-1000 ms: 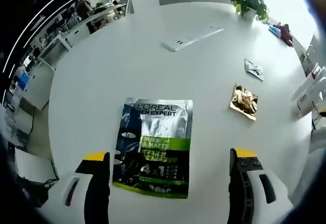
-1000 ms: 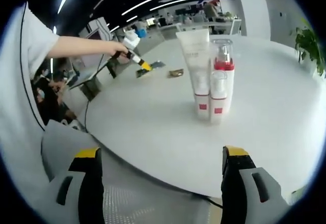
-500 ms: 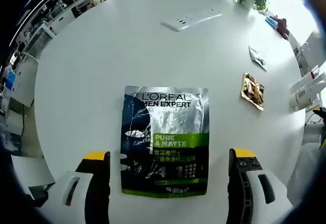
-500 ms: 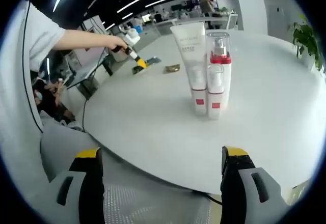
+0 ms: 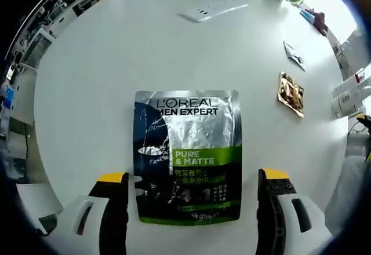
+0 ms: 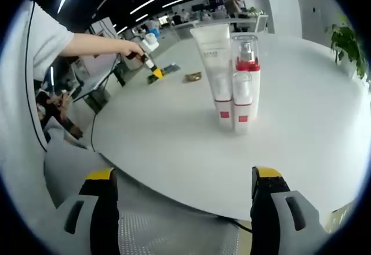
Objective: Arrange the skincare products in the storage area until every visible bottle or jar stands upright without overlapping.
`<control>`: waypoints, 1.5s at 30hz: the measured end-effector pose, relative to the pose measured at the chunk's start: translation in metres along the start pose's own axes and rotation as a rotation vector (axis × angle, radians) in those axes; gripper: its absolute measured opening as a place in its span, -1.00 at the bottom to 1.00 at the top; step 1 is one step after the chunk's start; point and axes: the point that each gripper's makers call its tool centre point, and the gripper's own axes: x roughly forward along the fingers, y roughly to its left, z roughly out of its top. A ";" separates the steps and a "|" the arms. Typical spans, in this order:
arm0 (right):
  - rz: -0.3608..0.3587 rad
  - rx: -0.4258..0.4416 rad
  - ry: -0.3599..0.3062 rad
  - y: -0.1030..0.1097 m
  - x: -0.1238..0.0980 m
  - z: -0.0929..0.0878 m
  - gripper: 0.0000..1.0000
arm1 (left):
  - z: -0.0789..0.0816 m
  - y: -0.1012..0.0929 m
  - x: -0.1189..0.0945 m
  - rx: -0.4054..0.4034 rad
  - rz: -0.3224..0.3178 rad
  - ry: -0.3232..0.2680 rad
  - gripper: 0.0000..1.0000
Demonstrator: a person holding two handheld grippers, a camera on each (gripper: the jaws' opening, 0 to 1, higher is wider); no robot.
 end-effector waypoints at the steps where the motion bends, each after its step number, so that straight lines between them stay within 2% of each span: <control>1: 0.000 0.000 0.000 0.000 0.000 0.000 0.90 | -0.001 -0.001 0.000 0.008 0.008 0.007 0.86; 8: -0.002 -0.003 -0.001 0.001 0.000 0.000 0.89 | -0.001 0.004 0.004 0.024 0.030 0.028 0.78; 10: -0.001 -0.005 -0.001 0.001 0.000 0.001 0.87 | 0.000 0.001 0.002 0.036 0.028 0.020 0.69; 12: 0.004 -0.010 0.002 0.002 0.001 0.000 0.87 | -0.001 -0.004 -0.006 0.035 0.030 0.018 0.47; 14: 0.005 -0.017 0.008 0.003 0.001 -0.001 0.87 | -0.005 -0.011 -0.012 0.024 0.024 0.018 0.41; 15: 0.004 -0.020 0.011 0.003 0.001 -0.001 0.87 | -0.005 -0.009 -0.013 0.026 0.027 0.020 0.35; 21: -0.003 -0.014 0.004 0.001 0.001 0.000 0.87 | -0.010 -0.015 -0.013 0.049 0.025 0.041 0.29; 25: -0.002 -0.016 0.005 0.001 0.001 0.000 0.87 | -0.009 -0.020 -0.014 0.044 0.022 0.051 0.16; 29: -0.003 -0.019 0.005 0.001 0.001 0.000 0.87 | -0.010 -0.028 -0.015 0.058 0.016 0.042 -0.05; 32: 0.000 -0.017 0.004 0.002 0.001 0.000 0.87 | -0.012 -0.034 -0.016 0.046 -0.009 0.027 -0.50; 33: 0.001 -0.017 0.003 0.002 0.001 0.000 0.87 | -0.010 -0.043 -0.021 0.026 0.000 0.009 -0.50; 38: 0.007 -0.020 -0.001 0.003 0.000 0.001 0.87 | -0.015 -0.052 -0.025 0.038 -0.007 0.009 -0.58; 42: 0.007 -0.025 -0.006 0.003 0.000 0.001 0.86 | -0.018 -0.064 -0.033 0.015 -0.021 -0.016 -0.68; 45: 0.009 -0.012 -0.013 0.002 0.000 0.002 0.86 | -0.019 -0.058 -0.037 0.011 -0.022 -0.027 -0.71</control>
